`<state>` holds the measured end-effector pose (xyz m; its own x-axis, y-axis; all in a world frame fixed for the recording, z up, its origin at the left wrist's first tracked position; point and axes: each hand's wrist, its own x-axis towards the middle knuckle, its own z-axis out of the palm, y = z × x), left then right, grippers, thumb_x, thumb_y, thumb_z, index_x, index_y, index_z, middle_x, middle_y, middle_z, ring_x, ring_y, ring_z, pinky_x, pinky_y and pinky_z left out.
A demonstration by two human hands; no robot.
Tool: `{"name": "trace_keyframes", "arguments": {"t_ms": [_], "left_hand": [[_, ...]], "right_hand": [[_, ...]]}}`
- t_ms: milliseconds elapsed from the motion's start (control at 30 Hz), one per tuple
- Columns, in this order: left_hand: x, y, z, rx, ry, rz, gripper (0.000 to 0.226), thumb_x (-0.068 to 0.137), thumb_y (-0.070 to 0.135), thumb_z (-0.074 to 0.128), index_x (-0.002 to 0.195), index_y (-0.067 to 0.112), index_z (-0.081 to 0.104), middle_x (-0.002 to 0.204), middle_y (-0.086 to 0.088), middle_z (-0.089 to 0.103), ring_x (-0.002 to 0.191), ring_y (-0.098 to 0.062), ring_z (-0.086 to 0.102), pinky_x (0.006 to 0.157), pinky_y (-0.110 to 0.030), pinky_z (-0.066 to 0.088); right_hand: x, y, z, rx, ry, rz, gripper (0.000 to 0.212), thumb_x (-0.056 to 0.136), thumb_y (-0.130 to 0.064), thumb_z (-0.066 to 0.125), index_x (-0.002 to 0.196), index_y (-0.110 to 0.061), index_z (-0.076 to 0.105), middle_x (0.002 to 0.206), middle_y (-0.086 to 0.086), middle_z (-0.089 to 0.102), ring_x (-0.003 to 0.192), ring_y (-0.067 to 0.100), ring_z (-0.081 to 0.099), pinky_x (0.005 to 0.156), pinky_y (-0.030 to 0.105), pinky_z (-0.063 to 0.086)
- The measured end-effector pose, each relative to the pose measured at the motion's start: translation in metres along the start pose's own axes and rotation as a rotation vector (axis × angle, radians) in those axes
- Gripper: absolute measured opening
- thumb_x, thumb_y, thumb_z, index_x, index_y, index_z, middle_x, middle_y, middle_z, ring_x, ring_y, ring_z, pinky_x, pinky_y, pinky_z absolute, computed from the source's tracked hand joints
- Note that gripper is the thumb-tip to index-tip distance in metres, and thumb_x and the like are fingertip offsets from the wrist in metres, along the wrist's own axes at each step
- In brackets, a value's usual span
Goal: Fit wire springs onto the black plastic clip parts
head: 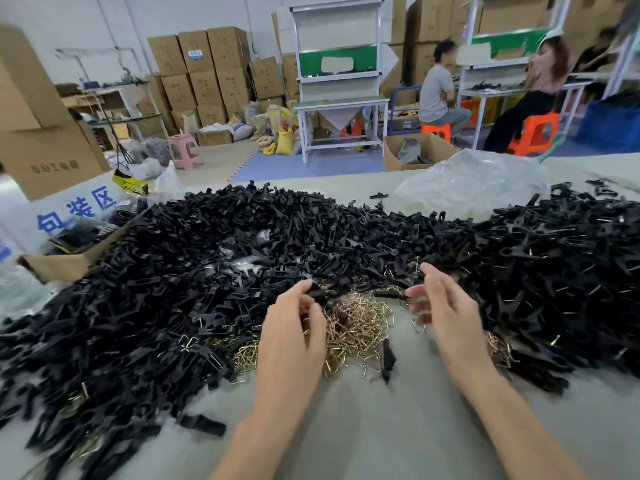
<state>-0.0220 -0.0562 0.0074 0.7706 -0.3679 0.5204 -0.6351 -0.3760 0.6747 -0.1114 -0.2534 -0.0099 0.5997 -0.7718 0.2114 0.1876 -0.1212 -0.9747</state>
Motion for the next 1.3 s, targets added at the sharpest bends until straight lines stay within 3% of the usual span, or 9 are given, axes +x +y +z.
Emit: {"name": "trace_keyframes", "arguments": {"t_ms": [133, 300, 433, 700, 800, 900, 1067, 1233, 1300], "left_hand": [[0.013, -0.040, -0.027, 0.541, -0.006, 0.010, 0.052, 0.094, 0.009, 0.054, 0.146, 0.014, 0.046, 0.140, -0.009, 0.053, 0.129, -0.027, 0.049, 0.109, -0.042, 0.040], [0.070, -0.062, -0.046, 0.638, -0.470, -0.124, 0.068, 0.100, 0.042, 0.049, 0.159, 0.033, 0.017, 0.163, -0.008, 0.026, 0.146, -0.033, 0.031, 0.118, -0.048, 0.030], [0.115, -0.065, -0.043, 0.718, -0.709, -0.111, 0.068, 0.097, 0.046, 0.057, 0.156, 0.037, 0.025, 0.166, -0.005, 0.017, 0.142, -0.034, 0.037, 0.114, -0.048, 0.037], [0.103, -0.066, -0.033, 0.759, -0.434, 0.129, 0.043, 0.097, 0.037, 0.061, 0.130, 0.017, 0.042, 0.126, -0.005, 0.058, 0.103, -0.026, 0.066, 0.079, -0.035, 0.054], [0.110, -0.062, -0.046, 0.682, -0.347, 0.089, 0.026, 0.098, 0.039, 0.059, 0.106, 0.019, 0.044, 0.101, -0.004, 0.065, 0.081, -0.025, 0.063, 0.066, -0.036, 0.050], [0.118, -0.058, -0.059, 0.780, -0.277, 0.023, 0.040, 0.100, 0.057, 0.042, 0.089, 0.018, 0.042, 0.077, 0.000, 0.057, 0.064, -0.024, 0.054, 0.059, -0.035, 0.045], [0.120, -0.058, -0.062, 0.783, -0.447, -0.105, 0.047, 0.102, 0.058, 0.030, 0.084, 0.018, 0.046, 0.081, -0.004, 0.058, 0.084, -0.030, 0.061, 0.072, -0.038, 0.046], [0.118, -0.062, -0.063, 0.916, -0.515, -0.032, 0.057, 0.104, 0.052, 0.029, 0.099, 0.005, 0.060, 0.137, -0.013, 0.056, 0.143, -0.038, 0.030, 0.115, -0.053, 0.026], [0.115, -0.063, -0.064, 0.934, -0.478, 0.049, 0.062, 0.102, 0.053, 0.025, 0.096, 0.006, 0.064, 0.115, -0.010, 0.064, 0.135, -0.033, 0.042, 0.113, -0.047, 0.035]], "right_hand": [[-0.009, 0.002, 0.010, -0.156, -0.047, -0.038, 0.025, 0.106, -0.036, 0.046, 0.126, -0.039, 0.061, 0.082, -0.010, 0.070, 0.064, 0.001, 0.059, 0.058, 0.021, 0.043], [-0.011, 0.001, 0.011, -0.213, -0.087, -0.021, 0.023, 0.107, -0.031, 0.044, 0.119, -0.040, 0.062, 0.079, -0.010, 0.069, 0.060, 0.003, 0.056, 0.053, 0.022, 0.043], [-0.010, 0.000, 0.012, -0.216, -0.079, 0.000, 0.023, 0.106, -0.030, 0.044, 0.113, -0.042, 0.063, 0.077, -0.008, 0.069, 0.059, 0.005, 0.055, 0.047, 0.022, 0.044], [-0.005, 0.002, 0.011, -0.214, -0.036, 0.028, 0.025, 0.107, -0.029, 0.044, 0.107, -0.043, 0.065, 0.077, -0.005, 0.070, 0.062, 0.008, 0.059, 0.061, 0.032, 0.045], [-0.004, 0.002, 0.011, -0.226, -0.036, 0.030, 0.025, 0.107, -0.028, 0.044, 0.106, -0.042, 0.065, 0.075, -0.007, 0.070, 0.061, 0.006, 0.058, 0.059, 0.034, 0.046], [-0.005, 0.001, 0.010, -0.233, -0.038, 0.036, 0.025, 0.107, -0.028, 0.044, 0.108, -0.040, 0.065, 0.075, -0.008, 0.069, 0.060, 0.006, 0.057, 0.059, 0.034, 0.047], [-0.006, 0.000, 0.011, -0.235, -0.033, 0.043, 0.024, 0.107, -0.027, 0.044, 0.110, -0.038, 0.066, 0.074, -0.006, 0.069, 0.060, 0.005, 0.057, 0.059, 0.033, 0.047], [-0.006, 0.002, 0.010, -0.242, -0.029, 0.031, 0.025, 0.107, -0.027, 0.044, 0.108, -0.038, 0.066, 0.075, -0.007, 0.069, 0.060, 0.006, 0.057, 0.059, 0.034, 0.048], [-0.006, 0.002, 0.010, -0.246, -0.025, 0.023, 0.026, 0.106, -0.026, 0.044, 0.106, -0.039, 0.067, 0.075, -0.008, 0.069, 0.059, 0.006, 0.057, 0.060, 0.035, 0.048]]}}
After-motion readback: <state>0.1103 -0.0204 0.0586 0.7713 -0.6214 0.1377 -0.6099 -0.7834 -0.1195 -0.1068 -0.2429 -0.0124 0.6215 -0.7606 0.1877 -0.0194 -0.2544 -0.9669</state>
